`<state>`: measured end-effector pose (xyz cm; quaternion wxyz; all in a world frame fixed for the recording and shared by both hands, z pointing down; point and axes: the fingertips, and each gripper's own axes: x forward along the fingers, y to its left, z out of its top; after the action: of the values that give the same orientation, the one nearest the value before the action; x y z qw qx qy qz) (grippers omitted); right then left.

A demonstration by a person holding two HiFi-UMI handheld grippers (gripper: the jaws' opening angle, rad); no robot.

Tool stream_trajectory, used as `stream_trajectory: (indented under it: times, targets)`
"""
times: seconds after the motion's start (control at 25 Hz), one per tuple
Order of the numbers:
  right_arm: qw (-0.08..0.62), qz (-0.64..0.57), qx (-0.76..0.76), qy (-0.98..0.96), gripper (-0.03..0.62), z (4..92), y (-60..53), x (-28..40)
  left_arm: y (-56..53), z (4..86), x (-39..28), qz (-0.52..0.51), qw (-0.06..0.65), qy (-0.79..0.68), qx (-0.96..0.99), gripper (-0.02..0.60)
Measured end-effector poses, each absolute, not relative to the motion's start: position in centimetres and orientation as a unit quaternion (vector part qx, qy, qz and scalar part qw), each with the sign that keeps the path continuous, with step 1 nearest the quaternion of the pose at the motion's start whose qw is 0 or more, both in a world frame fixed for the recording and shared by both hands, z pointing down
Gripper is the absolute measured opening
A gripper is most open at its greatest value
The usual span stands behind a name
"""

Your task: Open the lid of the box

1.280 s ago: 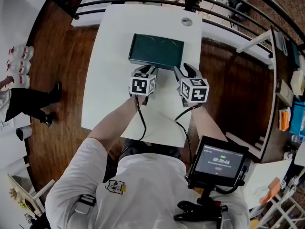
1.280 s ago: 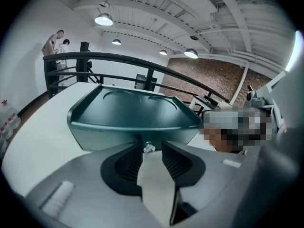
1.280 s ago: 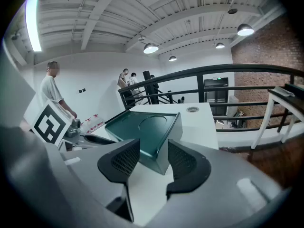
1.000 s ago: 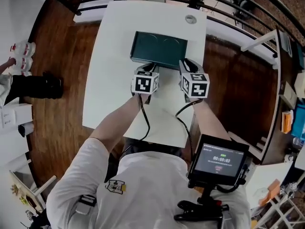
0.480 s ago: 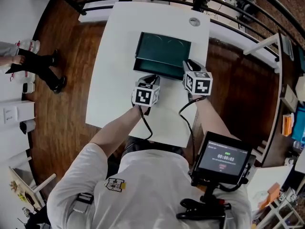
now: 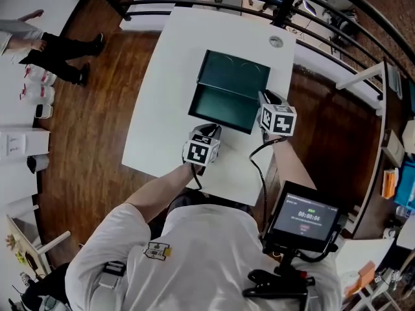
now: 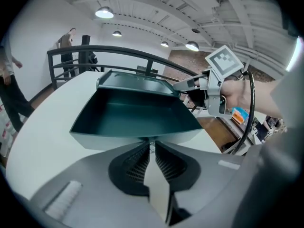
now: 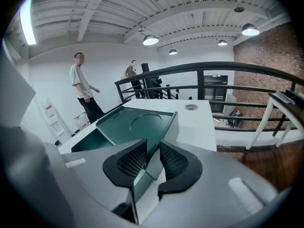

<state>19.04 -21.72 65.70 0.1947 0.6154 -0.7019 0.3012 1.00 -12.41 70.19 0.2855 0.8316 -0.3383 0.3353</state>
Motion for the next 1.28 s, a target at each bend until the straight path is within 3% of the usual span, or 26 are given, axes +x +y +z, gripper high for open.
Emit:
stream_trajectory:
  times: [0.36,0.44,0.68,0.96,1.28]
  targets:
    - [0.181,0.297,0.616,-0.707,0.087,65.9,-22.4,19.4,-12.7,70.3,1.3,0.298,0.295,-0.336,0.843,0.047]
    - [0.166,0.301,0.616,-0.709,0.103,65.9,-21.2,19.8,-11.5,69.9,1.1,0.286,0.302,-0.33,0.848,0.092]
    - [0.098,0.317,0.615,-0.715,0.1,62.6,-12.4,17.9,-6.2,65.5,-3.1,0.254,0.303,-0.31,0.865,0.091]
    - [0.093,0.327,0.582,-0.739,0.053,61.7,0.4,9.6,-1.7,63.7,-10.4,0.246,0.272,-0.282,0.886,0.004]
    - [0.13,0.356,0.57,-0.729,0.012,64.7,8.7,2.8,1.6,65.0,-14.4,0.256,0.285,-0.266,0.885,0.0]
